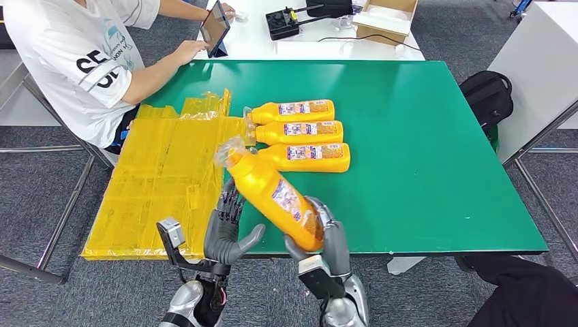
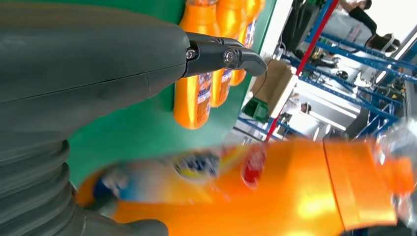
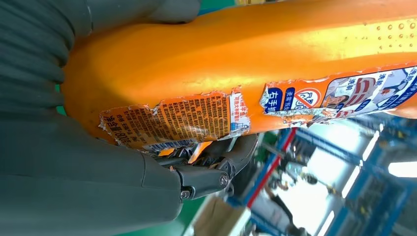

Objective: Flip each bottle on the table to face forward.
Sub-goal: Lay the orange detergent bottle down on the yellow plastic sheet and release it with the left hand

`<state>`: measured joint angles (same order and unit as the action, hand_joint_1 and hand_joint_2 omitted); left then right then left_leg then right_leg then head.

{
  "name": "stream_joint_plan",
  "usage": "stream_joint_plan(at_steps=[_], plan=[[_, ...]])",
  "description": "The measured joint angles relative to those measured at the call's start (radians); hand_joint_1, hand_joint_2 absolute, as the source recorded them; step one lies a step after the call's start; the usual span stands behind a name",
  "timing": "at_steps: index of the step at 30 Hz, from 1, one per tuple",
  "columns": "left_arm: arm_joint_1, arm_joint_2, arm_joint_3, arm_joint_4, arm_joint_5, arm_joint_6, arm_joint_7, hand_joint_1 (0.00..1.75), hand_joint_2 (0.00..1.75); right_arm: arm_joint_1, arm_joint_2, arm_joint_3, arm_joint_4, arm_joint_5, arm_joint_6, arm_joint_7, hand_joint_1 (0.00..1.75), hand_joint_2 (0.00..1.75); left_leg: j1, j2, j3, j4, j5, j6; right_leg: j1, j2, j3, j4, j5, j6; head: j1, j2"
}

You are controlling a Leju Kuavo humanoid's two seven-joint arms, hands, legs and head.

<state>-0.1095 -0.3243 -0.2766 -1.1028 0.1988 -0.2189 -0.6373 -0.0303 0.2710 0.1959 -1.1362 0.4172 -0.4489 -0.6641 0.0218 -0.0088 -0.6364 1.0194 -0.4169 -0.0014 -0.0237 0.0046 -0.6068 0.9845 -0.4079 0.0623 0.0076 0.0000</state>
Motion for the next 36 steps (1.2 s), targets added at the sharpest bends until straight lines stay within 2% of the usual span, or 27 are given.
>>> stream_joint_plan(at_steps=[8, 17, 27, 34, 35, 36], plan=[[-0.004, 0.0, -0.004, 0.019, 0.024, -0.02, 0.008, 0.0, 1.75, -0.03, 0.014, 0.084, 0.122, -0.021, -0.007, 0.0, 1.75, 1.75, 0.0, 0.0, 0.0, 0.0, 0.0, 0.0, 0.0, 0.0, 0.0, 0.0, 0.0, 0.0, 0.0, 0.0], [-0.019, 0.0, -0.013, 0.084, 0.079, -0.095, 0.018, 0.0, 1.75, -0.058, 0.026, 0.177, 0.197, -0.068, -0.018, 0.0, 1.75, 1.75, 0.0, 0.0, 0.0, 0.0, 0.0, 0.0, 0.0, 0.0, 0.0, 0.0, 0.0, 0.0, 0.0, 0.0], [-0.025, 0.0, -0.014, 0.12, 0.109, -0.116, 0.012, 0.0, 1.75, -0.075, 0.024, 0.211, 0.225, -0.076, -0.013, 0.0, 1.75, 1.75, 0.0, 0.0, 0.0, 0.0, 0.0, 0.0, 0.0, 0.0, 0.0, 0.0, 0.0, 0.0, 0.0, 0.0], [-0.024, 0.0, -0.004, 0.127, 0.231, -0.208, 0.026, 0.0, 1.75, -0.104, 0.024, 0.243, 0.272, -0.088, -0.003, 0.0, 1.75, 1.75, 0.0, 0.0, 0.0, 0.0, 0.0, 0.0, 0.0, 0.0, -0.001, 0.0, 0.0, 0.0, 0.0, 0.0], [-0.023, 0.0, 0.0, 0.127, 0.247, -0.219, 0.028, 0.09, 1.75, -0.109, 0.025, 0.248, 0.28, -0.089, -0.001, 0.0, 1.75, 1.75, 0.0, 0.001, 0.0, 0.0, 0.0, 0.0, 0.0, 0.001, -0.001, 0.0, 0.0, 0.0, 0.0, 0.0], [-0.022, 0.0, 0.003, 0.127, 0.259, -0.227, 0.029, 0.46, 1.75, -0.115, 0.026, 0.252, 0.289, -0.089, -0.001, 0.0, 1.75, 1.75, 0.0, 0.001, 0.0, 0.0, 0.0, 0.0, 0.0, 0.001, -0.001, 0.0, 0.0, 0.0, 0.0, 0.0]])
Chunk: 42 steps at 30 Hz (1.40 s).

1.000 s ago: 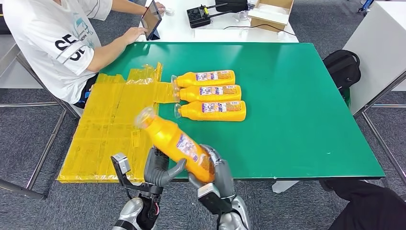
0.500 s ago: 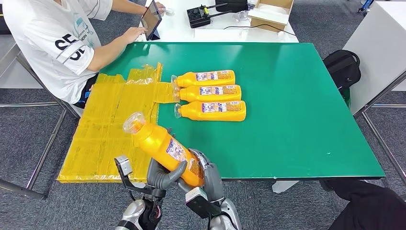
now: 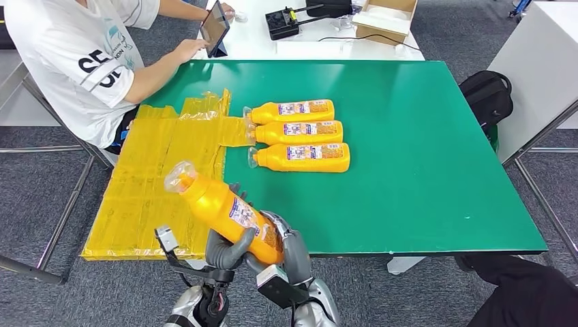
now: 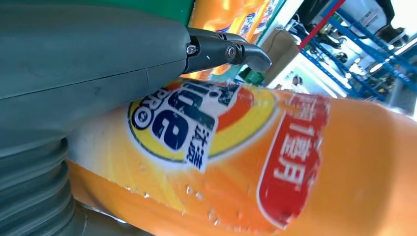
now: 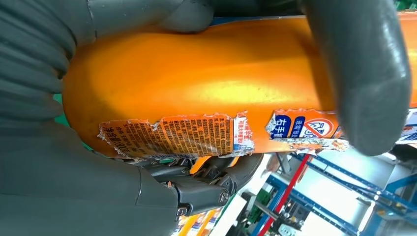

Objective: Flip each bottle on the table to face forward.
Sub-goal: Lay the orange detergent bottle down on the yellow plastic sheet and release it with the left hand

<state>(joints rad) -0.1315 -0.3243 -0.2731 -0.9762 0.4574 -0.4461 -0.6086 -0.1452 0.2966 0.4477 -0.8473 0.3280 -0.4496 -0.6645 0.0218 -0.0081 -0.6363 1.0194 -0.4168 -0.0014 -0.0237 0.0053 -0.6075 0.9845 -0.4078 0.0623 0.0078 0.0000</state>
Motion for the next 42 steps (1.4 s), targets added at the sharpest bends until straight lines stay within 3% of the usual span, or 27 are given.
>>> stream_joint_plan(at_steps=[2, 3, 4, 17, 20, 21, 23, 25, 27, 33, 42], plan=[[0.002, 0.0, 0.005, 0.0, 0.016, -0.009, -0.004, 1.34, 1.75, -0.01, 0.002, 0.006, 0.016, 0.0, 0.001, 0.0, 1.75, 1.75, 0.0, 0.0, 0.0, 0.0, 0.0, 0.0, 0.0, 0.0, 0.0, 0.0, 0.0, 0.0, 0.0, 0.0], [0.003, 0.0, 0.007, 0.0, 0.022, -0.01, -0.006, 1.68, 1.75, -0.014, 0.003, 0.008, 0.023, 0.0, 0.002, 0.0, 1.75, 1.75, 0.0, 0.0, 0.0, 0.0, 0.0, 0.0, 0.0, 0.0, 0.0, 0.0, 0.0, 0.0, 0.0, 0.0], [0.004, 0.0, 0.009, -0.001, 0.027, -0.012, -0.009, 1.75, 1.75, -0.019, 0.004, 0.01, 0.031, 0.0, 0.004, 0.0, 1.75, 1.75, 0.0, 0.0, 0.0, 0.0, 0.0, 0.0, 0.0, 0.0, 0.0, 0.0, 0.0, 0.0, 0.0, 0.0], [0.02, 0.0, 0.027, -0.021, -0.005, 0.0, -0.037, 1.75, 1.75, -0.046, 0.012, 0.023, 0.079, 0.001, 0.01, 0.0, 1.74, 1.75, 0.0, 0.001, 0.0, 0.0, 0.0, 0.0, 0.0, 0.001, -0.001, 0.0, 0.0, 0.0, 0.0, 0.0], [0.023, 0.0, 0.027, -0.028, -0.053, 0.022, -0.055, 1.75, 1.75, -0.047, 0.012, 0.023, 0.084, 0.001, 0.01, 0.0, 1.57, 1.75, 0.0, 0.001, 0.0, 0.0, 0.0, 0.0, 0.0, 0.001, -0.001, 0.0, 0.0, 0.0, 0.0, 0.0], [0.024, 0.0, 0.027, -0.033, -0.072, 0.034, -0.062, 1.75, 1.75, -0.048, 0.013, 0.023, 0.086, 0.002, 0.01, 0.0, 1.44, 1.75, 0.0, 0.001, 0.0, 0.0, 0.0, 0.0, 0.0, 0.001, -0.001, 0.0, 0.0, 0.0, 0.0, 0.0], [0.026, 0.0, 0.027, -0.044, -0.107, 0.055, -0.072, 1.75, 1.75, -0.05, 0.013, 0.023, 0.09, 0.002, 0.01, 0.0, 0.68, 1.75, 0.0, 0.001, 0.0, 0.0, 0.0, 0.0, 0.0, 0.001, -0.001, 0.0, 0.0, 0.0, 0.0, 0.0], [0.027, 0.0, 0.027, -0.054, -0.125, 0.069, -0.077, 1.75, 1.75, -0.051, 0.014, 0.024, 0.095, 0.004, 0.011, 0.0, 0.0, 0.87, 0.0, 0.001, 0.0, 0.0, 0.0, 0.0, 0.0, 0.001, -0.001, 0.0, 0.0, 0.0, 0.0, 0.0], [0.028, 0.0, 0.024, -0.068, -0.157, 0.095, -0.083, 1.75, 1.75, -0.05, 0.015, 0.025, 0.103, 0.008, 0.013, 0.0, 0.0, 0.0, 0.0, 0.001, 0.0, 0.0, 0.0, 0.0, 0.0, 0.001, -0.001, 0.0, 0.0, 0.0, 0.0, 0.0], [0.038, 0.0, 0.018, -0.15, -0.328, 0.274, -0.09, 1.75, 1.75, -0.039, 0.013, 0.017, 0.083, -0.018, 0.061, 0.0, 0.0, 0.0, 0.0, 0.002, -0.001, 0.0, 0.0, 0.0, 0.0, 0.001, -0.001, 0.0, 0.0, 0.0, 0.0, 0.0], [0.043, 0.0, 0.026, -0.201, -0.355, 0.311, -0.092, 1.75, 1.75, -0.026, 0.012, -0.001, 0.038, -0.02, 0.089, 0.0, 0.0, 0.0, 0.0, 0.002, -0.001, 0.0, 0.0, 0.0, 0.0, 0.001, -0.001, 0.0, 0.0, 0.0, 0.0, 0.0]])
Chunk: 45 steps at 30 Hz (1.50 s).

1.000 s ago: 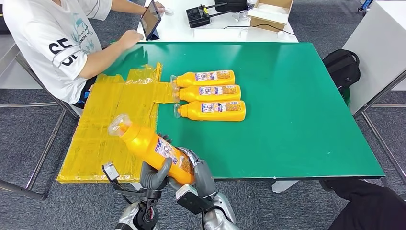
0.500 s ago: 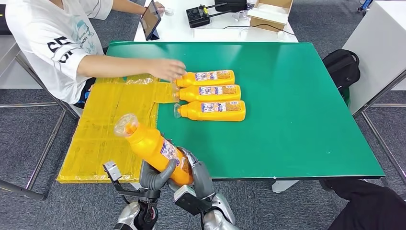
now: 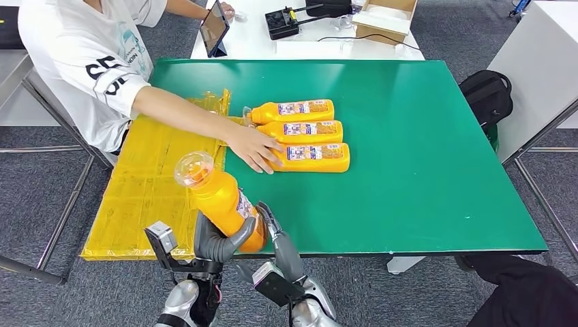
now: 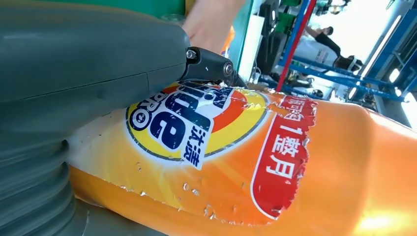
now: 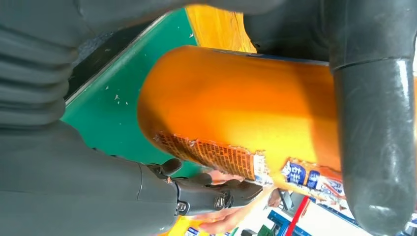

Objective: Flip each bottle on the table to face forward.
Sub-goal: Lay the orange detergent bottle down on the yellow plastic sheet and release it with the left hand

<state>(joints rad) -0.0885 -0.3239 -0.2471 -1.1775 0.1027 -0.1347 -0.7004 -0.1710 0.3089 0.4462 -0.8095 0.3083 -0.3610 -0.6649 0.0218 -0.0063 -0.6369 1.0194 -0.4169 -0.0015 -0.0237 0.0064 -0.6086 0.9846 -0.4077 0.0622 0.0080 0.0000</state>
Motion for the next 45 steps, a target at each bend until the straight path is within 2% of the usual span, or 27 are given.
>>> stream_joint_plan(at_steps=[3, 13, 16, 18, 20, 22, 25, 27, 30, 32, 36, 38, 41, 45], plan=[[0.0, 0.0, 0.004, -0.006, -0.029, 0.049, 0.0, 1.75, 1.75, 0.01, -0.002, -0.004, -0.033, -0.009, 0.016, 0.0, 0.0, 0.0, 0.0, 0.0, 0.0, 0.0, 0.0, 0.0, 0.0, 0.0, 0.0, 0.0, 0.0, 0.0, 0.0, 0.0], [-0.012, 0.0, 0.085, -0.05, -0.221, 0.303, 0.0, 1.75, 1.75, 0.08, -0.006, -0.078, -0.264, -0.01, 0.11, 0.0, 0.0, 0.0, 0.0, 0.0, 0.0, 0.0, 0.0, 0.0, 0.0, 0.0, 0.0, 0.0, 0.0, 0.0, 0.0, 0.0], [-0.024, 0.002, 0.097, -0.06, -0.293, 0.421, 0.0, 1.75, 1.75, 0.094, -0.006, -0.094, -0.312, -0.024, 0.106, 0.0, 0.0, 0.0, 0.0, 0.0, 0.0, 0.0, 0.0, 0.0, 0.0, 0.0, 0.0, 0.0, 0.0, 0.0, 0.0, 0.0], [-0.039, 0.006, 0.102, -0.053, -0.394, 0.555, 0.0, 1.75, 1.75, 0.103, -0.006, -0.1, -0.347, -0.04, 0.089, 0.0, 0.0, 0.0, 0.0, -0.001, 0.0, 0.0, 0.0, 0.0, 0.0, 0.0, 0.0, 0.0, 0.0, 0.0, 0.0, 0.0], [-0.071, 0.01, 0.128, -0.024, -0.589, 0.702, 0.0, 1.75, 1.75, 0.113, -0.006, -0.103, -0.391, -0.065, 0.061, 0.0, 0.0, 0.0, 0.0, -0.001, 0.0, 0.0, 0.001, 0.0, 0.0, 0.0, 0.001, 0.0, 0.0, 0.0, 0.001, 0.0], [-0.118, 0.009, 0.21, 0.016, -0.938, 0.797, 0.015, 1.75, 1.75, 0.123, -0.007, -0.101, -0.442, -0.094, 0.033, 0.0, 0.0, 0.0, 0.0, -0.001, 0.0, 0.0, 0.001, 0.0, 0.0, 0.0, 0.001, 0.0, 0.0, 0.0, 0.001, 0.0], [-0.186, 0.011, 0.369, 0.062, -1.493, 0.827, 0.118, 1.75, 1.75, 0.136, -0.008, -0.097, -0.511, -0.126, 0.016, 0.0, 0.0, 0.0, 0.0, 0.0, 0.001, 0.0, 0.001, 0.0, 0.0, 0.0, 0.001, 0.001, 0.001, 0.0, 0.001, 0.0], [-0.215, 0.019, 0.438, 0.09, -1.672, 0.829, 0.197, 1.75, 1.75, 0.142, -0.009, -0.094, -0.543, -0.134, 0.015, 0.0, 0.0, 0.0, 0.0, 0.001, 0.001, 0.0, 0.001, 0.0, 0.0, 0.0, 0.0, 0.001, 0.002, -0.002, 0.001, 0.0], [-0.241, 0.032, 0.492, 0.123, -1.683, 0.831, 0.254, 1.75, 1.75, 0.147, -0.01, -0.09, -0.575, -0.14, 0.015, 0.0, 0.0, 0.0, 0.0, 0.001, 0.0, 0.0, 0.001, 0.0, 0.0, 0.0, 0.0, 0.001, 0.002, -0.003, 0.001, 0.0], [-0.257, 0.053, 0.491, 0.151, -1.67, 0.832, 0.336, 1.75, 1.75, 0.148, -0.012, -0.086, -0.59, -0.146, 0.016, 0.0, 0.0, 0.0, 0.0, 0.001, 0.0, 0.0, 0.001, 0.0, 0.0, 0.0, 0.0, 0.001, 0.002, -0.003, 0.001, 0.0], [-0.305, 0.149, 0.378, 0.254, -1.67, 0.833, 0.606, 1.75, 1.75, 0.149, -0.014, -0.077, -0.611, -0.164, 0.019, 0.0, 0.0, 0.0, 0.0, 0.001, 0.0, 0.0, 0.001, 0.0, 0.0, 0.001, -0.001, 0.001, 0.002, -0.003, 0.001, 0.0], [-0.336, 0.197, 0.316, 0.32, -1.662, 0.833, 0.672, 1.75, 1.75, 0.149, -0.014, -0.073, -0.617, -0.172, 0.023, 0.0, 0.0, 0.0, 0.0, 0.001, 0.0, 0.0, 0.002, -0.001, 0.0, 0.0, 0.0, 0.001, 0.002, -0.003, 0.001, 0.0], [-0.377, 0.257, 0.237, 0.423, -1.631, 0.833, 0.71, 1.75, 1.75, 0.15, -0.015, -0.072, -0.623, -0.18, 0.04, 0.0, 0.0, 0.0, 0.0, 0.002, 0.0, 0.0, 0.002, -0.001, 0.0, 0.001, 0.0, 0.001, 0.002, -0.003, 0.001, 0.0], [-0.427, 0.311, 0.205, 0.568, -1.614, 0.833, 0.671, 1.75, 1.75, 0.15, -0.014, -0.074, -0.624, -0.195, 0.067, 0.0, 0.0, 0.0, 0.0, 0.002, 0.0, 0.0, 0.002, -0.001, 0.0, 0.002, -0.001, 0.001, 0.002, -0.003, 0.001, 0.0]])
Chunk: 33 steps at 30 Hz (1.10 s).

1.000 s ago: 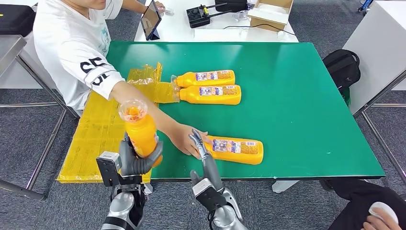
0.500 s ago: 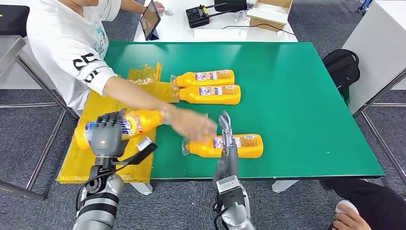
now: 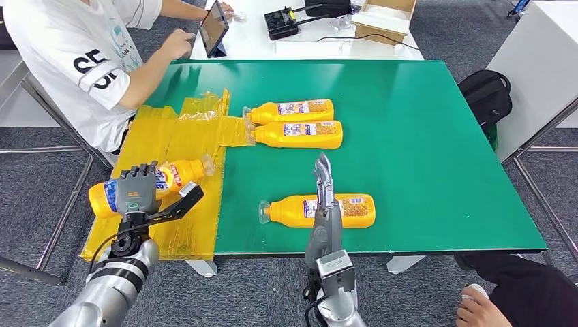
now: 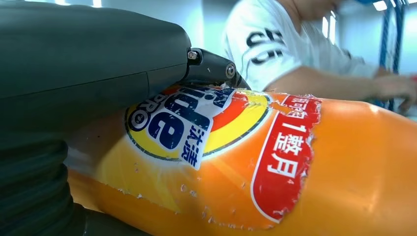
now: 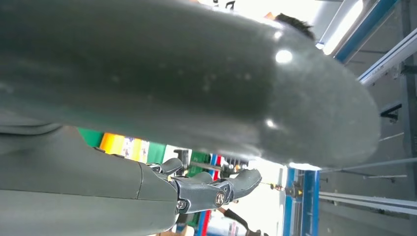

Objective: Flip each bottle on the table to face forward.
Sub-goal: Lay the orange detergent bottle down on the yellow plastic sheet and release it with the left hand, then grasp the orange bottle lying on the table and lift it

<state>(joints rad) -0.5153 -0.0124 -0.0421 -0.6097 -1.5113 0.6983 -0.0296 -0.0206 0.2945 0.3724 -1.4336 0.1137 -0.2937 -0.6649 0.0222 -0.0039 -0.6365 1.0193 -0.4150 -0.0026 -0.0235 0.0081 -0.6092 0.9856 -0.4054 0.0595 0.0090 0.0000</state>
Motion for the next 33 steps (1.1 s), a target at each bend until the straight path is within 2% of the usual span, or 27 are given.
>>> stream_joint_plan(at_steps=[5, 9, 13, 22, 23, 24, 26, 27, 28, 33], plan=[[-0.038, 0.031, -0.001, 0.116, 0.031, -0.001, -0.049, 1.75, 1.75, 0.0, 0.0, -0.001, 0.0, -0.007, 0.009, 0.0, 0.0, 0.0, 0.0, -0.001, 0.0, 0.0, 0.0, 0.0, 0.0, -0.001, 0.001, 0.0, 0.0, 0.0, 0.0, 0.0], [-0.073, 0.039, 0.005, 0.177, 0.056, -0.049, -0.086, 1.75, 1.75, 0.0, 0.0, -0.002, 0.0, -0.009, 0.03, 0.0, 0.0, 0.0, 0.0, -0.002, 0.0, 0.0, 0.0, 0.0, 0.0, -0.001, 0.002, 0.0, 0.0, 0.0, 0.0, 0.0], [-0.099, 0.041, 0.012, 0.218, 0.032, -0.096, -0.078, 1.75, 1.75, -0.001, 0.001, -0.002, 0.005, -0.006, 0.045, 0.0, 0.0, 0.0, 0.0, -0.004, 0.004, -0.001, 0.0, 0.0, 0.0, -0.002, 0.006, 0.0, -0.001, 0.0, 0.0, 0.0], [-0.116, 0.041, 0.013, 0.256, 0.021, -0.1, -0.065, 1.75, 1.75, -0.004, 0.002, -0.002, 0.018, -0.003, 0.048, 0.0, 0.0, 0.0, 0.0, -0.004, 0.01, -0.001, 0.0, 0.0, 0.0, -0.001, 0.012, 0.0, -0.001, 0.0, 0.0, 0.0], [-0.116, 0.041, 0.013, 0.257, 0.021, -0.1, -0.065, 1.53, 1.75, -0.004, 0.002, -0.002, 0.019, -0.003, 0.048, 0.0, 0.0, 0.0, 0.0, -0.004, 0.01, -0.001, 0.0, 0.0, 0.0, -0.001, 0.013, 0.0, -0.001, 0.0, 0.0, 0.0], [-0.117, 0.041, 0.013, 0.258, 0.021, -0.1, -0.065, 1.15, 1.75, -0.004, 0.002, -0.002, 0.02, -0.003, 0.048, 0.0, 0.0, 0.0, 0.0, -0.004, 0.01, -0.001, 0.0, 0.0, 0.0, -0.001, 0.013, 0.0, -0.001, 0.0, 0.0, 0.0], [-0.117, 0.041, 0.014, 0.262, 0.023, -0.101, -0.067, 0.27, 0.87, -0.004, 0.002, -0.002, 0.022, -0.003, 0.048, 0.0, 0.0, 0.0, 0.0, -0.004, 0.011, -0.001, 0.0, 0.0, 0.0, -0.002, 0.013, 0.0, -0.001, 0.0, 0.0, 0.0], [-0.117, 0.041, 0.016, 0.263, 0.026, -0.104, -0.071, 0.05, 0.44, -0.005, 0.002, -0.002, 0.023, -0.003, 0.048, 0.0, 0.0, 0.0, 0.0, -0.004, 0.011, -0.001, 0.0, 0.0, 0.0, -0.002, 0.013, 0.0, -0.001, 0.0, 0.0, 0.0], [-0.117, 0.041, 0.019, 0.265, 0.034, -0.107, -0.079, 0.0, 0.0, -0.005, 0.002, -0.002, 0.025, -0.003, 0.049, 0.0, 0.0, 0.0, 0.0, -0.004, 0.011, -0.001, 0.0, 0.0, 0.0, -0.002, 0.014, 0.0, -0.001, 0.0, 0.0, 0.0], [-0.117, 0.036, 0.077, 0.266, 0.15, -0.157, -0.186, 0.0, 0.0, -0.008, 0.004, -0.009, 0.041, -0.002, 0.056, 0.0, 0.0, 0.0, 0.0, -0.006, 0.013, -0.001, 0.0, 0.0, 0.0, -0.002, 0.015, 0.0, -0.001, -0.001, 0.0, 0.0]])
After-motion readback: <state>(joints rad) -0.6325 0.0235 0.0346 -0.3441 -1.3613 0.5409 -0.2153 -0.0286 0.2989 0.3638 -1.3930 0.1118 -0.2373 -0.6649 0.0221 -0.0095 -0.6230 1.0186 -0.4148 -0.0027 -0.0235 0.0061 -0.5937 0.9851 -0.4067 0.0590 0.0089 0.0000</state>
